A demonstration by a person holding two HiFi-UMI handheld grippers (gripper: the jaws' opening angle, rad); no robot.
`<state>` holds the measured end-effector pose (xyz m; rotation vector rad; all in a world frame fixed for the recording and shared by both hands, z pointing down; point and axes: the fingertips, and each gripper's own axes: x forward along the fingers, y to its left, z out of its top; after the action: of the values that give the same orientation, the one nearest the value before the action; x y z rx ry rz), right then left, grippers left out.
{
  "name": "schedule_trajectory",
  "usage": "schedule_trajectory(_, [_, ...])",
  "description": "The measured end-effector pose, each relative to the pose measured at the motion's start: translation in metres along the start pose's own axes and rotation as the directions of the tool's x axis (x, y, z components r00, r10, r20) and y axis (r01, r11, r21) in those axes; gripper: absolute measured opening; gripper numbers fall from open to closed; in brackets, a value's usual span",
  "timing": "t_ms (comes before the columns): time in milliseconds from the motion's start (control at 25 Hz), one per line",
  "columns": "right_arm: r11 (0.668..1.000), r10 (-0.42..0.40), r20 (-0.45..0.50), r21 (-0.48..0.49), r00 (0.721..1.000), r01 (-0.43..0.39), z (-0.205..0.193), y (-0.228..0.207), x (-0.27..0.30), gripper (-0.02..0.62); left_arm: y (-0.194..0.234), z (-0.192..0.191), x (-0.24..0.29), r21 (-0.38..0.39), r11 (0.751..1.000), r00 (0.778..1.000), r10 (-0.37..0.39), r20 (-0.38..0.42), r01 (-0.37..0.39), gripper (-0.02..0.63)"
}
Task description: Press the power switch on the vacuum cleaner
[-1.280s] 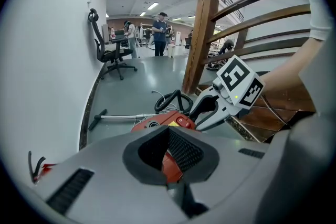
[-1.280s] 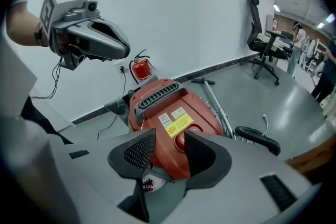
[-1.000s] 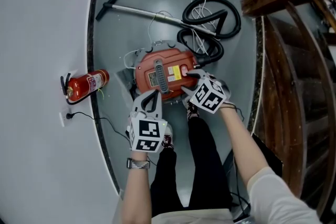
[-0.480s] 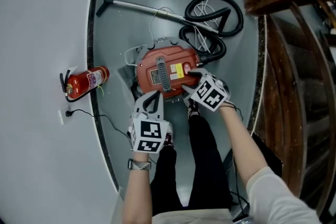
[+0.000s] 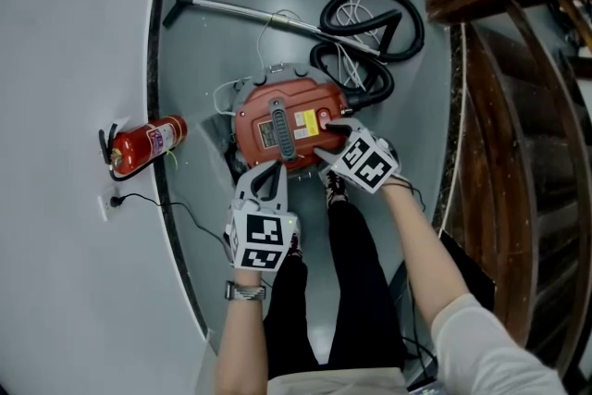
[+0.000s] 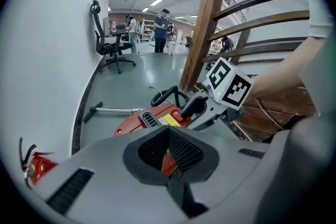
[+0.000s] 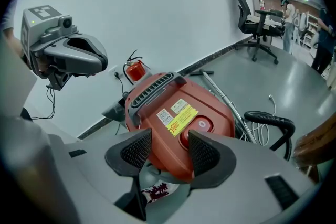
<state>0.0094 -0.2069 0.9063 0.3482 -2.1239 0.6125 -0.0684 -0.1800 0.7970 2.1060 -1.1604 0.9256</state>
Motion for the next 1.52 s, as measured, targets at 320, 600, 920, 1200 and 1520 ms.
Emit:
schedule_trajectory(320, [1.000, -0.010, -0.008, 0.023, 1.000, 0.010, 0.000, -0.001, 0.001, 0.213, 0.007, -0.007, -0.002, -0.005, 1.000, 1.000, 0.021, -0.018, -0.021, 0.000])
schedule_trajectory(600, [1.000, 0.009, -0.012, 0.023, 1.000, -0.009, -0.002, -0.001, 0.001, 0.213, 0.008, -0.014, 0.001, -0.010, 0.999, 0.999, 0.034, -0.033, -0.034, 0.000])
schedule_trajectory(920, [1.000, 0.011, 0.005, 0.027, 1.000, -0.011, -0.003, -0.001, 0.003, 0.213, 0.008, -0.012, 0.003, 0.009, 0.999, 0.998, 0.050, -0.040, -0.050, 0.000])
schedule_trajectory(1200, [1.000, 0.008, -0.008, 0.010, 1.000, -0.008, -0.008, -0.002, 0.006, 0.225, 0.010, -0.014, -0.002, -0.003, 0.998, 0.997, 0.061, -0.039, -0.061, 0.000])
schedule_trajectory(1520, [0.999, -0.020, 0.026, 0.029, 0.999, 0.019, -0.008, -0.003, 0.005, 0.224, 0.009, -0.022, -0.004, -0.014, 0.997, 0.997, 0.069, -0.046, -0.070, 0.000])
